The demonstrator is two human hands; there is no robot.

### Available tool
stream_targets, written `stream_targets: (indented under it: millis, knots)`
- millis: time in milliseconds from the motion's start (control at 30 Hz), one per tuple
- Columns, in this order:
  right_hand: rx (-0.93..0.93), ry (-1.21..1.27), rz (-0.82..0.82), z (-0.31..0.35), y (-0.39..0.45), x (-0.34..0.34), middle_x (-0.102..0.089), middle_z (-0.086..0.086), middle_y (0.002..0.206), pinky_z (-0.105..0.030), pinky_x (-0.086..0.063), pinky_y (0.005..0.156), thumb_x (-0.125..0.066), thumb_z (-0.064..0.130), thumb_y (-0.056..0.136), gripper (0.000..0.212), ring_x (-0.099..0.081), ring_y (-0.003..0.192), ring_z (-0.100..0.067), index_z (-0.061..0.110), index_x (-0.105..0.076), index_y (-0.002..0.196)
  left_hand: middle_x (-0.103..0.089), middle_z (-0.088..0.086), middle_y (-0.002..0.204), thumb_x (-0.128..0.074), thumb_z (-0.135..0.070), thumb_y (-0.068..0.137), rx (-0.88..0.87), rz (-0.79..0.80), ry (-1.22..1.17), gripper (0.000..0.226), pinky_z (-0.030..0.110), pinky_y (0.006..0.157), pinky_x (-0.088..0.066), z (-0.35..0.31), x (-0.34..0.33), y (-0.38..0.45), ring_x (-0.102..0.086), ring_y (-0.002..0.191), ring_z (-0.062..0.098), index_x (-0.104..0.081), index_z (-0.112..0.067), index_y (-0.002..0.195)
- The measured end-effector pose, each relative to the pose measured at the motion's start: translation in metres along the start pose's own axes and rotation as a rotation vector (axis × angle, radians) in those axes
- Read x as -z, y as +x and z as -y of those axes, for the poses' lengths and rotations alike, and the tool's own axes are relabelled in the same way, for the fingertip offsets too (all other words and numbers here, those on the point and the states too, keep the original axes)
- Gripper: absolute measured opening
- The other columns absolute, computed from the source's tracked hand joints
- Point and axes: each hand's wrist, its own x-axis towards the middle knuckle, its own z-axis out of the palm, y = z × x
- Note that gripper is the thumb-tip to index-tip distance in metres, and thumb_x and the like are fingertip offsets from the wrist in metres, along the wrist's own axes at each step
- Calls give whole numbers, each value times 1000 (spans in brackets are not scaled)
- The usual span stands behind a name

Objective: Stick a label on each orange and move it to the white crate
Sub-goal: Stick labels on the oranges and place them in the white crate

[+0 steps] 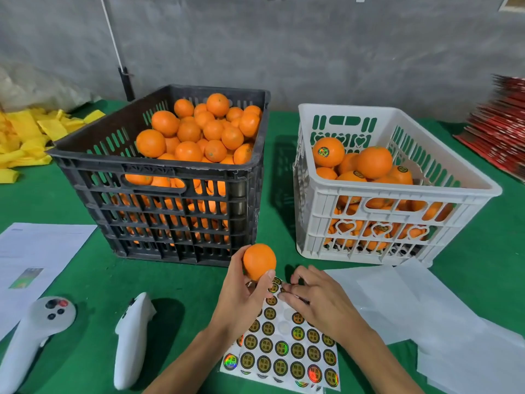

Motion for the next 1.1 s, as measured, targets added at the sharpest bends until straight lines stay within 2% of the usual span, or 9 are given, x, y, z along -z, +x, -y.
stream_targets:
  millis: [200,267,433,567,667,833,933,1033,1100]
  knots:
    - [-285,406,-109,4,2,-8,-56,12,87,-35,-48,78,-65,32,99,27,-56,86,-11,22,-75,76,-59,-4,127,-71,-58,92,5,13,14,62,26,77,-63,-3,0,-2,-77,93,19,-35,-55,142]
    - [-439,598,-232,8,7,-5,-59,12,86,-28,-50,79,-70,29,96,16,-61,86,-8,30,-78,81,-58,-5,128,-72,-57,91,10,17,13,62,26,77,-62,-6,0,-3,-77,93,18,-35,-55,141]
    - [-471,460,-633,31,30,13,-57,17,97,-29,-55,77,-67,29,97,12,-61,92,-6,26,-78,100,-47,-17,136,-75,-53,87,-44,32,36,63,28,80,-63,-22,-3,4,-68,108,10,-36,-60,137]
    - [-399,550,-670,52,41,40,-64,23,106,-25,-53,87,-65,28,99,13,-62,107,-2,30,-78,103,-41,-28,138,-77,-35,92,-211,46,62,67,24,85,-60,-52,-7,20,-60,121,8,-36,-60,139]
    - [-373,641,-671,63,42,76,-64,31,119,-24,-53,95,-55,47,100,27,-56,120,6,37,-73,119,-38,-27,140,-75,-28,94,-305,-10,112,70,21,85,-59,-88,-14,36,-62,116,1,-34,-62,140]
    - [-447,487,-735,55,48,143,-64,19,127,-21,-53,96,-63,78,76,80,-61,113,3,35,-53,143,-29,-29,151,-74,-32,95,-564,-45,249,73,14,96,-52,-163,-50,64,-53,122,-8,-28,-54,148]
    - [-446,337,-868,29,47,187,-64,26,95,-5,-47,67,-67,68,83,56,-64,86,10,37,-58,129,-26,-28,155,-73,-18,95,-594,105,252,82,38,106,-53,-201,-74,80,-56,126,4,-24,-50,152]
    - [-517,-7,-919,-10,40,217,-60,12,77,-24,-39,55,-64,56,92,33,-57,65,-5,29,-58,111,-29,-30,152,-67,-34,99,-702,130,355,64,34,96,-58,-229,-77,92,-59,118,0,-32,-43,151]
    - [-589,-118,-874,-36,37,227,-67,-1,83,-34,-47,61,-61,46,97,23,-64,75,-26,24,-60,102,-36,-28,146,-62,-40,99,-789,73,429,51,28,91,-57,-240,-61,103,-58,117,0,-41,-39,145]
